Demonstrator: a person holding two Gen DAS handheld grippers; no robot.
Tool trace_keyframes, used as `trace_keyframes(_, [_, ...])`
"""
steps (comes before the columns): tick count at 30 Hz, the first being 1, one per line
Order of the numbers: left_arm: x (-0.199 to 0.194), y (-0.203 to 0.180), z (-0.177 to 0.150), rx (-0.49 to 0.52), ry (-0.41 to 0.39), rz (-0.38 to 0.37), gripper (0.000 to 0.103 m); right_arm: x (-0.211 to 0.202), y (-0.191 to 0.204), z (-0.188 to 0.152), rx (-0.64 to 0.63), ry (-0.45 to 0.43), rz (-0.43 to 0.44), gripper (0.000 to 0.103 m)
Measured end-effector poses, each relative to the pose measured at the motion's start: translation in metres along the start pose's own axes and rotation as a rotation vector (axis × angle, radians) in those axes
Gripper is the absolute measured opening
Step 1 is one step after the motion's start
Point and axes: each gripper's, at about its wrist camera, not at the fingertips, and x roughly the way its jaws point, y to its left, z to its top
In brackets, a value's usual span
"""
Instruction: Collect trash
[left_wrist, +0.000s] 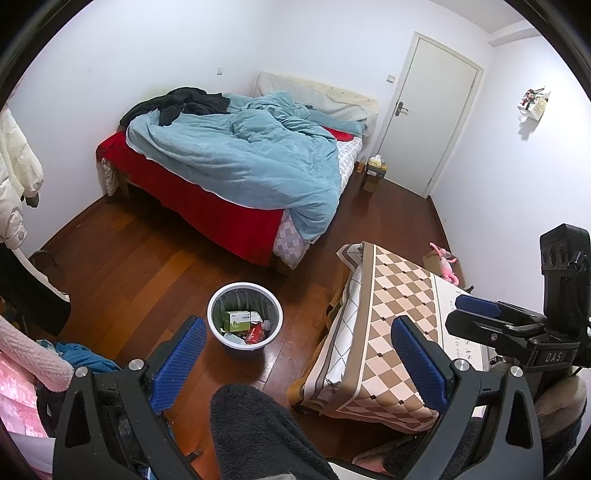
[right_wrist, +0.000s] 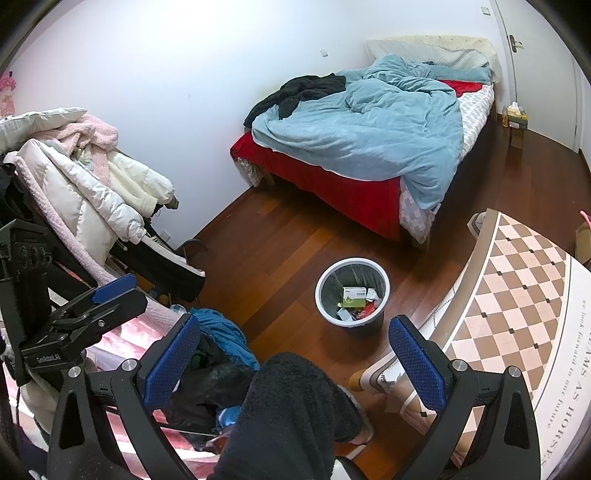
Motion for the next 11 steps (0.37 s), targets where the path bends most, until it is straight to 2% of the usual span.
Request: trace_keyframes(11, [-0.0008, 0.0015, 0.0005, 0.003, -0.002, -0.004, 0.102, -0.0046, 0.0009, 0.0005, -0.005, 0.001, 0.001, 0.103])
